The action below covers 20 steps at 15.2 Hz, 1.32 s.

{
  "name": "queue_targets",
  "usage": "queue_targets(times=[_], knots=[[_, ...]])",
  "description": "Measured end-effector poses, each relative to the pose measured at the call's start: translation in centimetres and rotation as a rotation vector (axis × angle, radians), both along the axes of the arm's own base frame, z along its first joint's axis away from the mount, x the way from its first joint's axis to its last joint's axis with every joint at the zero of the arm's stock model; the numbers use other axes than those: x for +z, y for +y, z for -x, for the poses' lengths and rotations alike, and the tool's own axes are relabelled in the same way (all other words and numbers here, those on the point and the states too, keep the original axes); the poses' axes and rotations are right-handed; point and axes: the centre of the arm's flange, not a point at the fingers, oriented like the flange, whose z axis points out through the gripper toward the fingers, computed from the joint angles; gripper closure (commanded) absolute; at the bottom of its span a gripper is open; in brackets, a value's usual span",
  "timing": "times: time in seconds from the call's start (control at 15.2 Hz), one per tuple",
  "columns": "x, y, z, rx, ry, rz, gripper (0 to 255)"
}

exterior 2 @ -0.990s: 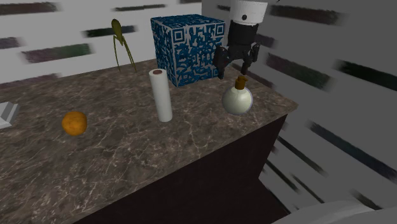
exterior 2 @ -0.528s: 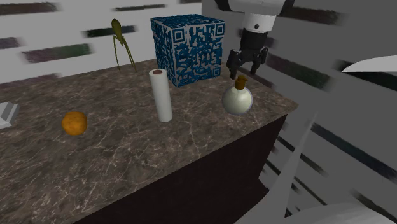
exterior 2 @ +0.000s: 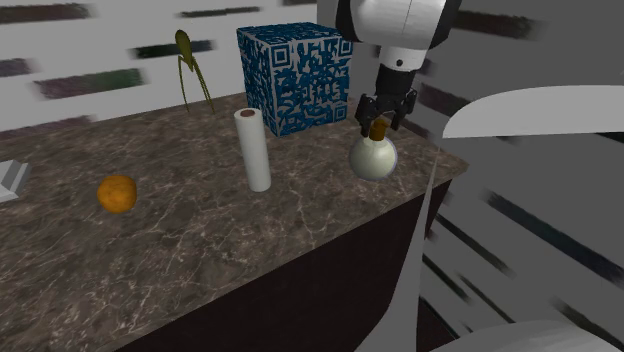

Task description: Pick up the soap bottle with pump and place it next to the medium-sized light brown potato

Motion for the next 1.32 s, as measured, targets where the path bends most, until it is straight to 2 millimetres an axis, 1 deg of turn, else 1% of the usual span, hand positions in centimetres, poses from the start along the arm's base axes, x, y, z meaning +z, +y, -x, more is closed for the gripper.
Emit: queue_targets(times=[0.4, 0.46, 1.12, 1.32], knots=[[-0.3, 0.0, 0.0, 0.000, -0.001, 0.000, 0], [-0.3, 0.0, 0.0, 0.000, -0.001, 0.000, 255], [-0.2, 0.0, 0.0, 0.000, -0.002, 0.001, 255], [0.7, -0.1, 0.0, 0.000, -0.001, 0.000, 255]])
